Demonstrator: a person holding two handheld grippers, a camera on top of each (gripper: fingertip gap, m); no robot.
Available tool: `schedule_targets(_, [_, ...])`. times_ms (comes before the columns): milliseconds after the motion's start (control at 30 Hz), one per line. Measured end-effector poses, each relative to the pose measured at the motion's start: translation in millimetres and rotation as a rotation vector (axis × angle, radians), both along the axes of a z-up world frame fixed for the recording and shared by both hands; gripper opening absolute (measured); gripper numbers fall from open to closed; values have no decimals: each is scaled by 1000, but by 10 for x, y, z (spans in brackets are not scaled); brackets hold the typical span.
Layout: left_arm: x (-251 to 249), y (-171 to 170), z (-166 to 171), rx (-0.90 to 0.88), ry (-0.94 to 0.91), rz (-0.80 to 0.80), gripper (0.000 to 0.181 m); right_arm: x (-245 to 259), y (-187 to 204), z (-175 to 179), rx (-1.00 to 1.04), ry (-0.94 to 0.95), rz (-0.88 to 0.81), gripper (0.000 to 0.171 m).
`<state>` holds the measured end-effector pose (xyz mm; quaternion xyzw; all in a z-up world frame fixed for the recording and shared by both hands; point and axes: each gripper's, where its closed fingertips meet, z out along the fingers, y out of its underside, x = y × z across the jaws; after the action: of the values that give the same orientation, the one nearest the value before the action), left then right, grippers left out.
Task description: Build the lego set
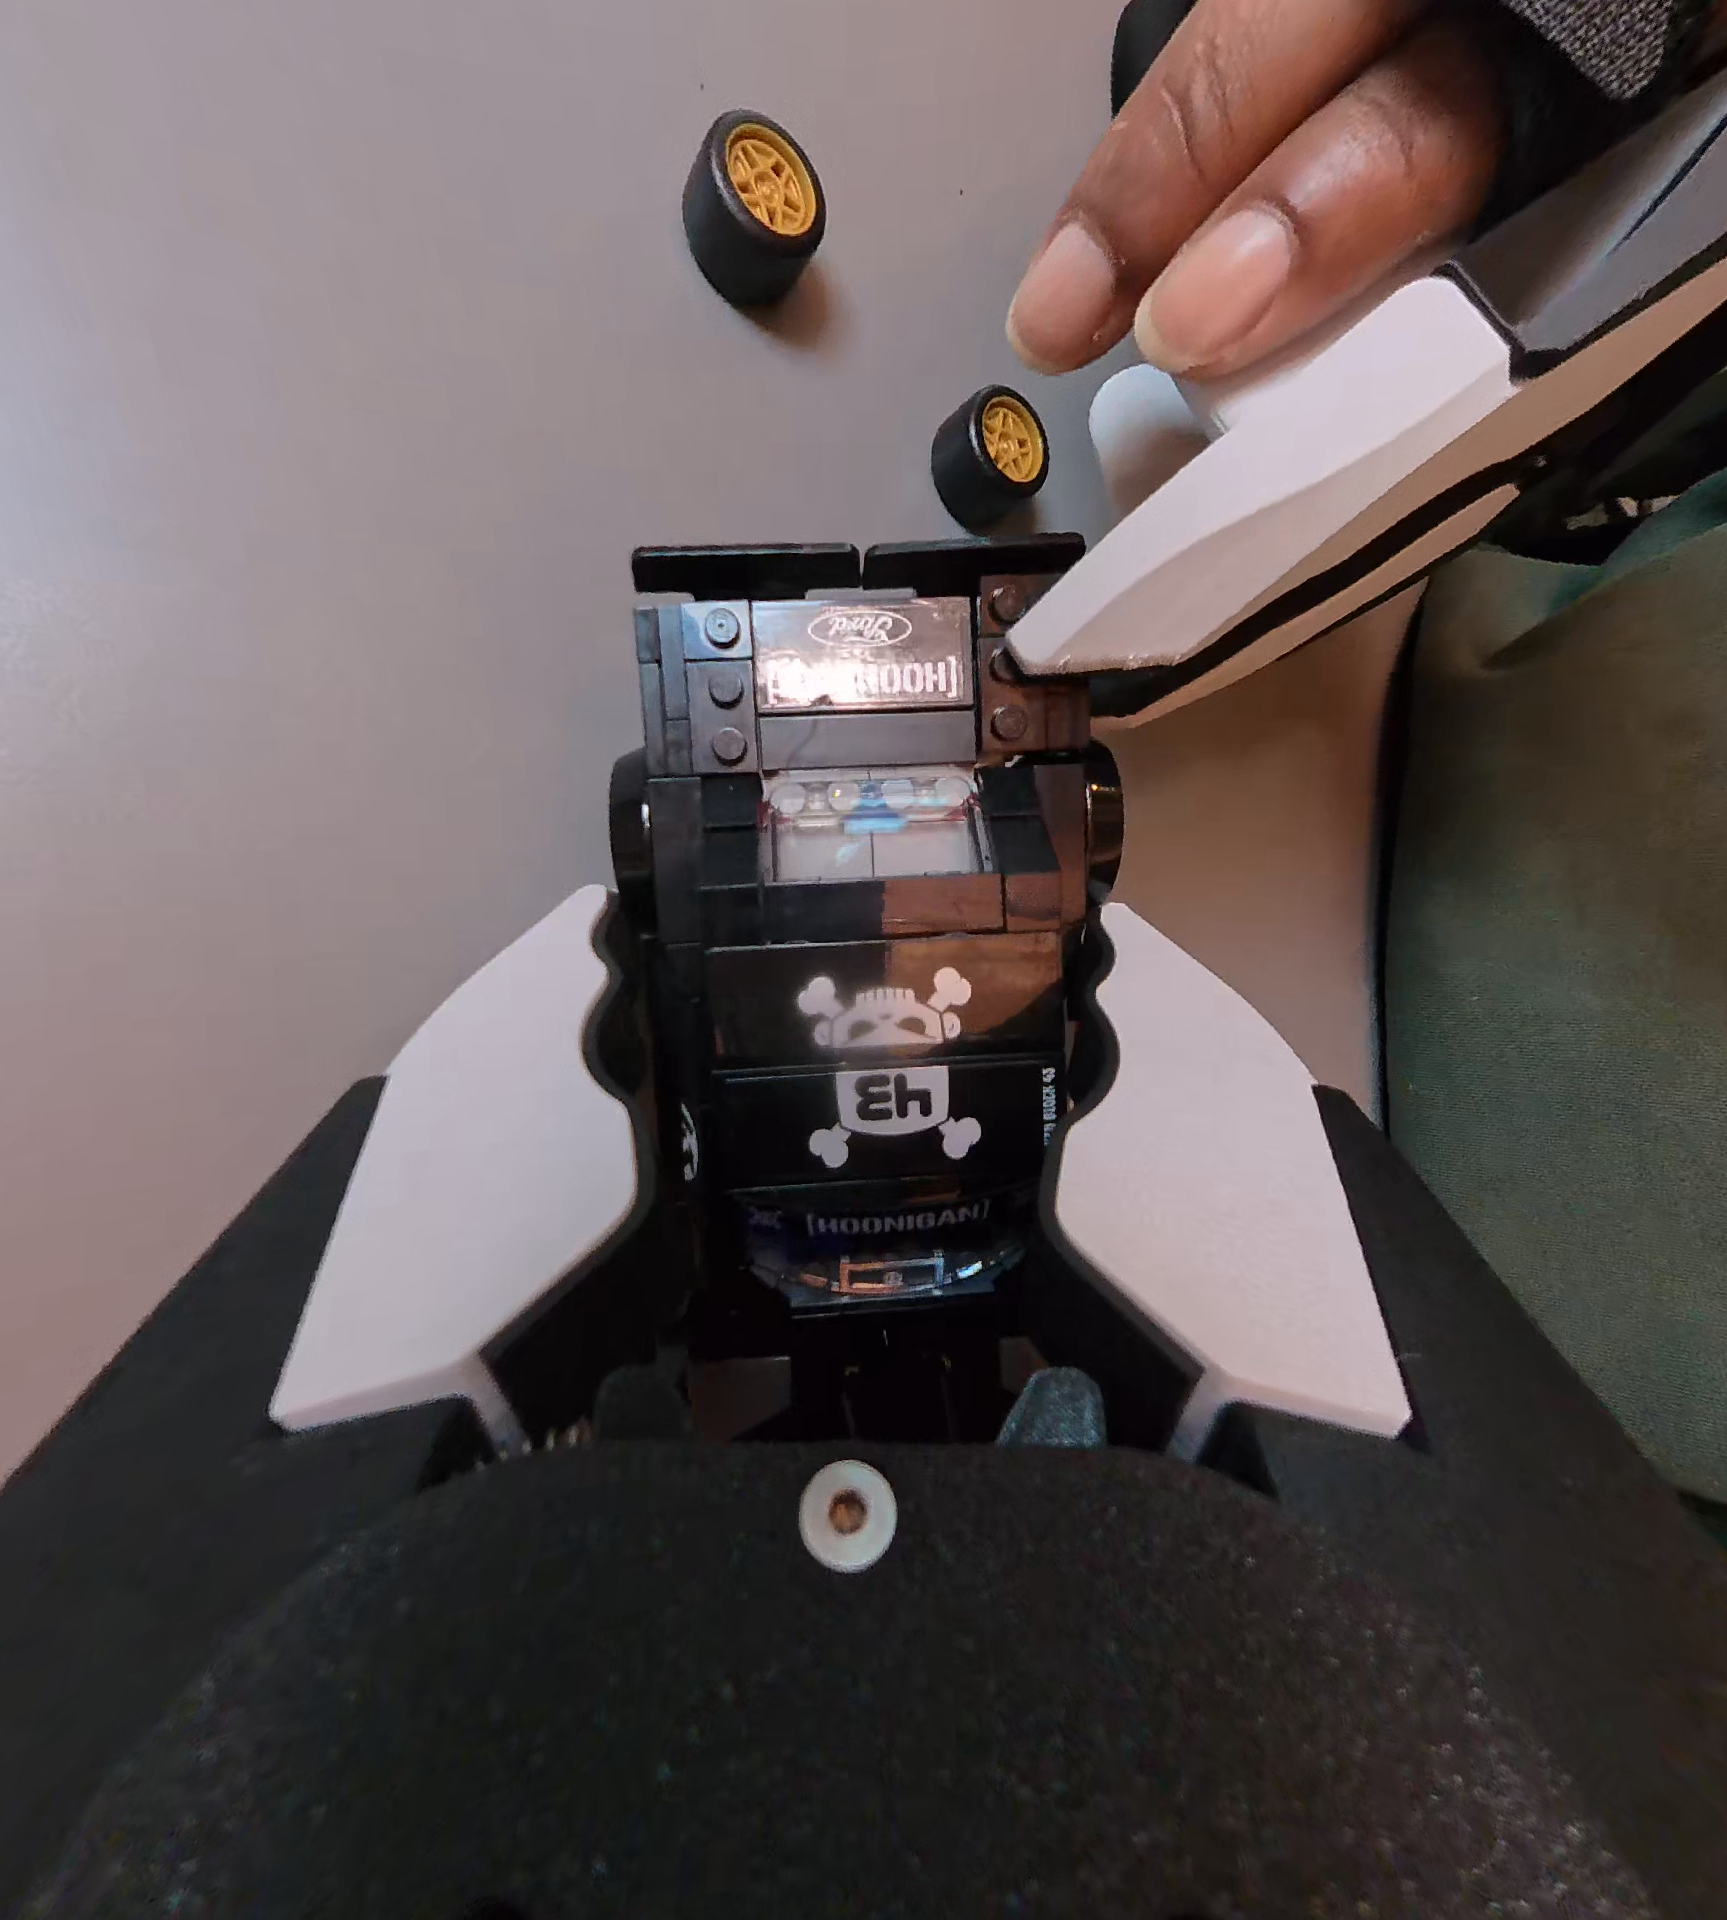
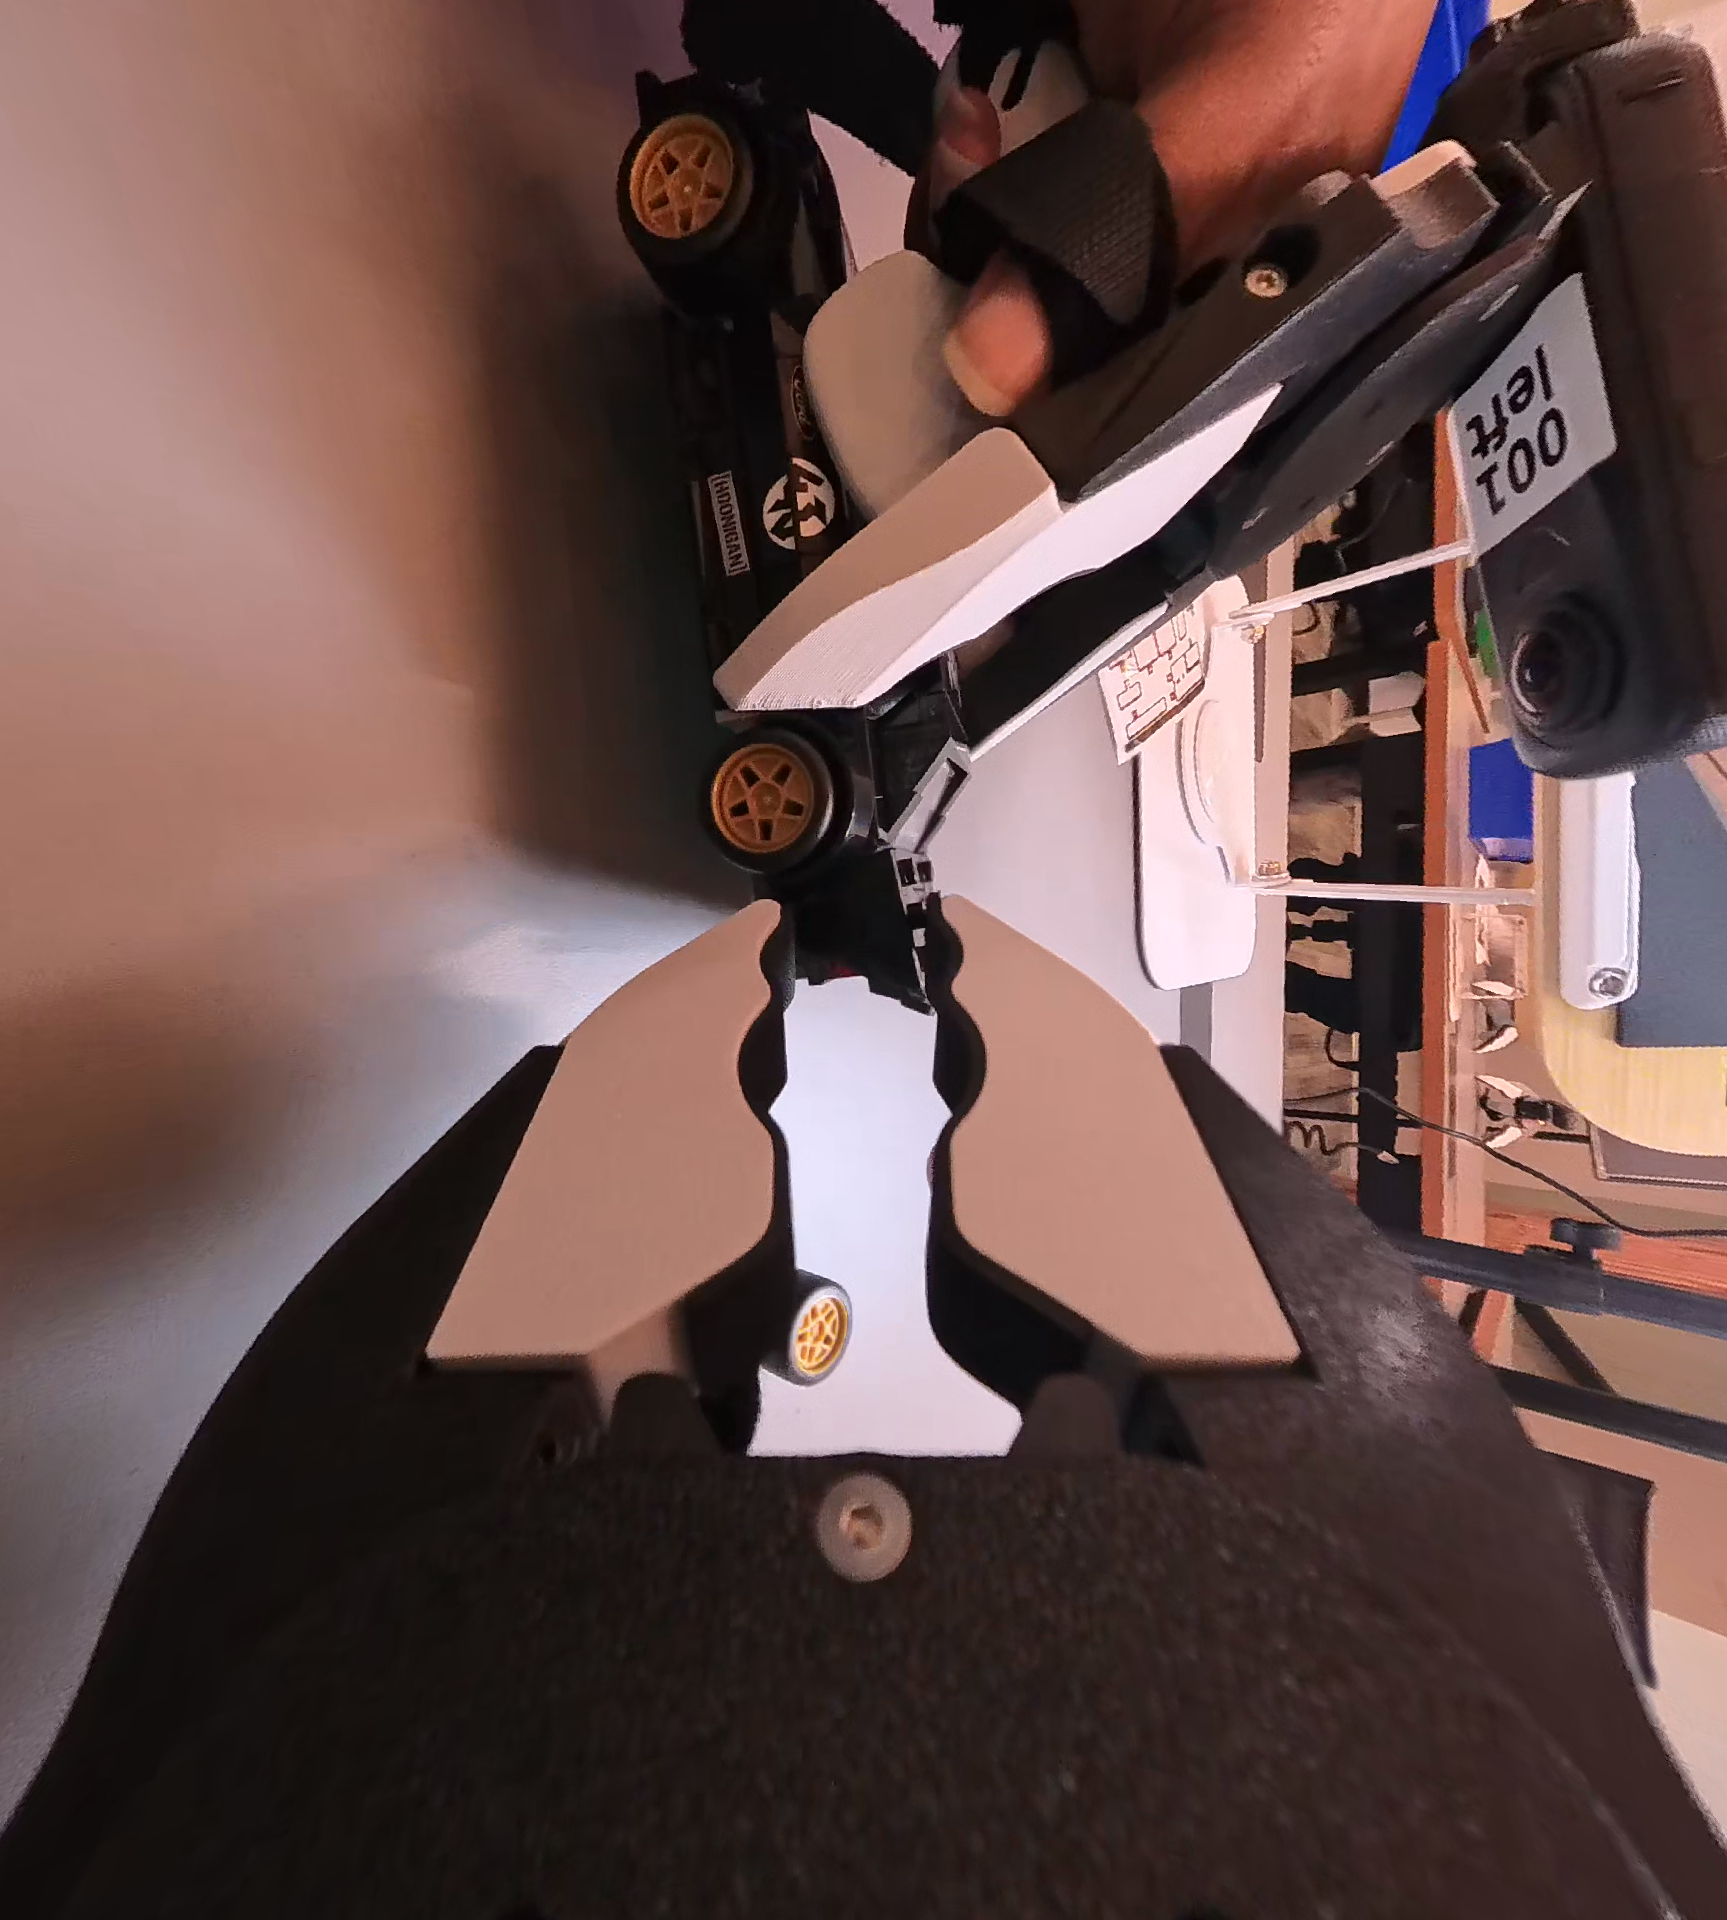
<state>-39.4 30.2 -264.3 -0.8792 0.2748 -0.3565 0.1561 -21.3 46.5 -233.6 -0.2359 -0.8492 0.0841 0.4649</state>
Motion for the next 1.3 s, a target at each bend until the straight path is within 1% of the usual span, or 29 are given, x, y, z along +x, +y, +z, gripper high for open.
schedule_targets(367, [10,-4,-38,50,61,11,82,39,-32,-50,-43,-15,8,24])
schedule_targets(700, [31,-6,-124,147,221,35,82,145,-60,-111,-44,15,-1,24])
schedule_targets(933, [36,-8,-182,206,338,37,81,271,-104,-130,-93,8,1,25])
schedule_targets(1100, [37,-3,-212,228,414,45,81,255,-114,-167,-49,-19,-1,20])
schedule_targets(1233, [41,0,-211,236,406,59,81,245,-64,-267,19,-57,-17,19])
schedule_targets(1300, [39,-1,-212,238,405,60,81,237,-61,-259,17,-57,-24,16])
